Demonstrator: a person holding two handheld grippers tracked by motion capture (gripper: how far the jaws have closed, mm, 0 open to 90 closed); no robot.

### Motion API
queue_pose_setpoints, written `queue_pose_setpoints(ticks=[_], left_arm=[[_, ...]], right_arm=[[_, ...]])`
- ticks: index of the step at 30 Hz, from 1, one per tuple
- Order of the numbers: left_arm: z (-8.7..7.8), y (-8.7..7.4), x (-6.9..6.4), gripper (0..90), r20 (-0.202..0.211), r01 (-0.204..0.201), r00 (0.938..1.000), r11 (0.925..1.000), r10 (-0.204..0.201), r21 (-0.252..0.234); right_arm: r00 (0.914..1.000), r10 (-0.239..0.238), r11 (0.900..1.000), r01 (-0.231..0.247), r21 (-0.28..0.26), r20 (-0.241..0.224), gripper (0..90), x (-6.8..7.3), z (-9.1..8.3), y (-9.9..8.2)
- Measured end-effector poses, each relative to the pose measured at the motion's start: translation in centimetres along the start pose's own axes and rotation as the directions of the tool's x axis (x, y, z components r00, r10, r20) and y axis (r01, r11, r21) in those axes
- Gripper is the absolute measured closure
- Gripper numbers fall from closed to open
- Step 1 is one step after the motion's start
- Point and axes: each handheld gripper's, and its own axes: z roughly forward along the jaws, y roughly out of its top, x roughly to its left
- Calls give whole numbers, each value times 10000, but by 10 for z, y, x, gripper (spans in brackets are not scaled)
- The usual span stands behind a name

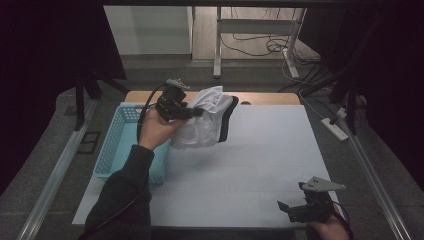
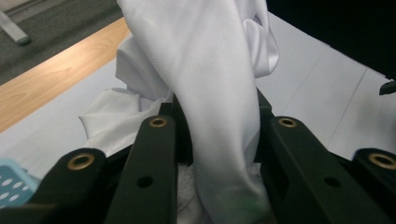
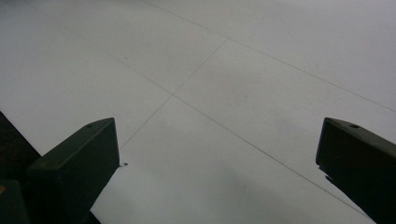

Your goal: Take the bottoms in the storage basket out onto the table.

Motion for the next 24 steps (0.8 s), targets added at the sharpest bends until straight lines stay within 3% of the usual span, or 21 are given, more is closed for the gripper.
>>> queue_pose_setpoints(ticks=[13,24], left_arm=[[30,3,-13,726,278,-259,9993,9990,249,359],[55,-2,-19,724,459,-260,9987,9977,231,628]], right_arm=[[10000,4,10000,-5,-32,-30,0,0,0,0],[10000,13,10000,-13,-41,-35,0,0,0,0]])
